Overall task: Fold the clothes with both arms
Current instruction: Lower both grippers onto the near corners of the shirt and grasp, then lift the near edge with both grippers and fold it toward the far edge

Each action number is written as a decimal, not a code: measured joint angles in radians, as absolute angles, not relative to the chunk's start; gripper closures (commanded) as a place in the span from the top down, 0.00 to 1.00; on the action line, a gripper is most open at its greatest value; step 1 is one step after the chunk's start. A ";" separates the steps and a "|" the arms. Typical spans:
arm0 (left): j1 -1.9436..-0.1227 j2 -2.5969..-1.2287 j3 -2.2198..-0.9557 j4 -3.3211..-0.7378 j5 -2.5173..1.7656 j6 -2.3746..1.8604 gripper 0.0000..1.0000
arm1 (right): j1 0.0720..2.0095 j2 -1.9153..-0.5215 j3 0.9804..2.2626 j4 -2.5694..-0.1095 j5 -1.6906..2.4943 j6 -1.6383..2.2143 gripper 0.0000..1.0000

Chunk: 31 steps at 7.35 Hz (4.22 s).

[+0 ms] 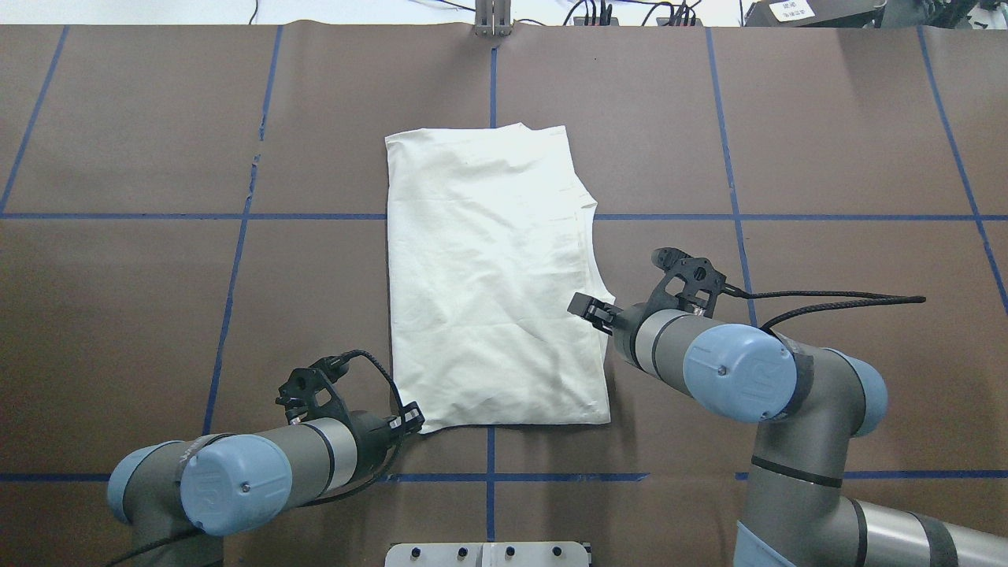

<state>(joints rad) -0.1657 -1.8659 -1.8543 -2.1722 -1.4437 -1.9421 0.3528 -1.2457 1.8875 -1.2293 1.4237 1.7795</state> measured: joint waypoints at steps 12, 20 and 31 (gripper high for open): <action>-0.166 -1.862 -1.855 -2.174 -1.444 -1.939 0.00 | 0.272 -1.214 1.827 -1.308 1.384 1.787 0.32; -0.169 -1.858 -1.902 -2.161 -1.448 -1.935 0.00 | 0.265 -1.221 1.866 -1.309 1.358 1.783 0.00; -0.374 -2.060 -2.214 -1.544 -1.595 -1.700 0.00 | 0.307 -1.160 2.041 -1.615 1.379 1.825 0.00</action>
<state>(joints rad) -0.3744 -2.0599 -2.2143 -1.5445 -1.5950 -1.6995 0.3067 -1.1603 2.0415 -1.6153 1.3791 1.8251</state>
